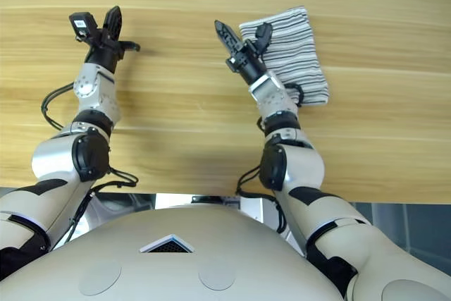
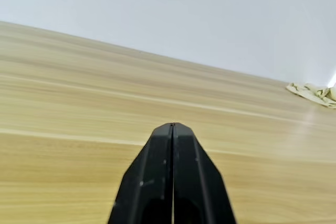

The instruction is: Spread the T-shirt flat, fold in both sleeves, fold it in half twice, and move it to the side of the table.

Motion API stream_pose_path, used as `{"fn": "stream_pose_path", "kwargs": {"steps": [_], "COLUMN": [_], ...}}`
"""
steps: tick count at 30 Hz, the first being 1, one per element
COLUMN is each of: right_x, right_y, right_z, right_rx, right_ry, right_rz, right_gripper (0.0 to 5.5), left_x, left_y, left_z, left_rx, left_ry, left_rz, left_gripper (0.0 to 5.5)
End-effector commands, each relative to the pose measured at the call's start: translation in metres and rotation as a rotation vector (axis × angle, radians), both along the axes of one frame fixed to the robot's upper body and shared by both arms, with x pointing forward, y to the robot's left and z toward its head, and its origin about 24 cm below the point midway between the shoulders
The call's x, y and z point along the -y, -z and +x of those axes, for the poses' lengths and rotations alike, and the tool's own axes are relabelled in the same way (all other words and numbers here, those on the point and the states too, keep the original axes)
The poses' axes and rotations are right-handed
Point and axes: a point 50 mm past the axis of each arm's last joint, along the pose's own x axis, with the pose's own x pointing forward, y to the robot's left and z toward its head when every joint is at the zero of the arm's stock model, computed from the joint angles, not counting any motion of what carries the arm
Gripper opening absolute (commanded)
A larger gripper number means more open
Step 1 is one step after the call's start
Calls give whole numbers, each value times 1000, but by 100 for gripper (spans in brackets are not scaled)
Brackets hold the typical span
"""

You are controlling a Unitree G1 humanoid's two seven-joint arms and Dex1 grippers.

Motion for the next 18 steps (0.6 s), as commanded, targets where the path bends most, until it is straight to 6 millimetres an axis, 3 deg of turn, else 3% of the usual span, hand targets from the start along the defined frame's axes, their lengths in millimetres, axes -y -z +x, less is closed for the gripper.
{"fn": "stream_pose_path", "kwargs": {"steps": [1,9,18], "right_x": [15,27,17], "right_y": [16,20,4], "right_z": [-4,0,-2], "right_rx": [-139,-180,163], "right_ry": [79,209,248], "right_rz": [-24,-121,-386], "right_gripper": [0,0,0], "left_x": [6,3,4], "left_y": [1,2,0], "left_z": [4,5,6], "left_rx": [-34,-73,-48], "left_ry": [14,-15,0], "left_rz": [8,-1,-10], "left_gripper": [4,4,4]}}
